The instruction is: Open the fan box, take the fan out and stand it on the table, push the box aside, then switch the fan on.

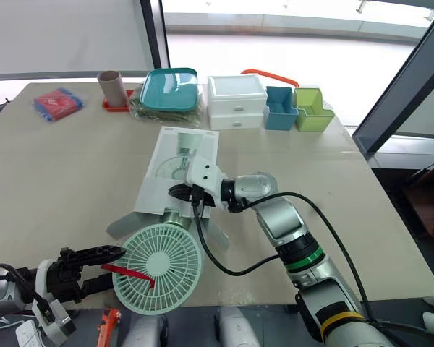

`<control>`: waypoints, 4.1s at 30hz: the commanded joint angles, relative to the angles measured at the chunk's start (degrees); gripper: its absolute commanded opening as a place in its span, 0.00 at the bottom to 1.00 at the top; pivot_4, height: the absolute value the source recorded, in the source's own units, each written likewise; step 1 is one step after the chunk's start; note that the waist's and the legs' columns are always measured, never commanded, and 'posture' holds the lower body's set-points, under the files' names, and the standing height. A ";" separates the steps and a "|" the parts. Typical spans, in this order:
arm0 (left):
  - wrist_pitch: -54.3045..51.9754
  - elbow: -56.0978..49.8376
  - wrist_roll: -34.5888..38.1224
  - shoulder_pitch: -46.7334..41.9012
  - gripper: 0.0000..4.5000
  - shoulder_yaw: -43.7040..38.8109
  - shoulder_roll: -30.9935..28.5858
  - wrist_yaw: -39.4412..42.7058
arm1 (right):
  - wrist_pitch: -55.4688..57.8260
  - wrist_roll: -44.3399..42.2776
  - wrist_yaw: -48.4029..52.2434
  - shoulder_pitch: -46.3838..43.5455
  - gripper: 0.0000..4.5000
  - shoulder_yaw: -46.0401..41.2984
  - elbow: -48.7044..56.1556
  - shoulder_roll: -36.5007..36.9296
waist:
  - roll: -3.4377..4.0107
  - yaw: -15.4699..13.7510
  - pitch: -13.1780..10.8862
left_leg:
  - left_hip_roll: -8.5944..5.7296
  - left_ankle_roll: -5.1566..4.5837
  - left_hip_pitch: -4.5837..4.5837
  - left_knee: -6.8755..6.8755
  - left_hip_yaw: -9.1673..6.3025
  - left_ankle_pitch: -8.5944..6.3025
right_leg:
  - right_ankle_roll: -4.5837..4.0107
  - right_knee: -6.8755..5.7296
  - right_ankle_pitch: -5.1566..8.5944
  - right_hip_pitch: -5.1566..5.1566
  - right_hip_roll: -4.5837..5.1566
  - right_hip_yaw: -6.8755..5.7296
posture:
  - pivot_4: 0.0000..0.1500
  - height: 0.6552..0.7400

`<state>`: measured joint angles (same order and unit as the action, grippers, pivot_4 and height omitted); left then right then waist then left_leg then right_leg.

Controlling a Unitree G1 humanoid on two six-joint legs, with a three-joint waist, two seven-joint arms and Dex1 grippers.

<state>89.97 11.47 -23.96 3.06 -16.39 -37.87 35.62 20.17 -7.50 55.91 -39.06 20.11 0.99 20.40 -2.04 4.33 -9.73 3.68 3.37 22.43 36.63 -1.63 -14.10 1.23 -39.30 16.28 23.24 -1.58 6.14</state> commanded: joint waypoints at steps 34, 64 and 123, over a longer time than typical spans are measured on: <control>2.52 -6.61 -39.09 -3.47 0.54 -1.69 -2.39 -44.84 | 3.66 0.07 -0.63 2.03 0.00 0.12 4.41 2.61 | -0.01 -0.02 0.03 | -0.16 0.01 0.01 0.03 -0.03 0.01 | 0.04 -0.09 -0.02 -0.02 0.58 -0.36 | 1.00 1.00; -0.38 -10.10 -30.66 5.59 0.44 -0.65 -6.57 -45.62 | 2.68 0.67 -5.99 -2.10 0.00 -2.35 -1.80 -1.62 | -0.01 0.09 0.07 | -0.18 0.01 -0.06 0.04 0.00 0.01 | 0.04 -0.20 -0.02 -0.02 0.83 -0.73 | 1.00 1.00; -39.61 -48.26 34.57 31.98 0.44 6.15 -29.08 -13.68 | 0.03 1.65 -3.31 -1.96 0.00 -1.33 -3.43 -1.97 | 0.14 0.03 -0.05 | -0.23 0.02 -0.06 0.08 0.04 0.02 | 0.04 -0.31 0.03 0.07 0.56 -0.71 | 1.00 1.00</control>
<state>54.97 -31.71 3.70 35.50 -9.02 -67.08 21.37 20.64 -5.88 52.36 -41.33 18.33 -3.07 18.64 -1.90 4.36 -9.78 3.45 3.39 22.38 36.71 -1.61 -14.08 1.26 -39.61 16.31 23.31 -1.02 5.43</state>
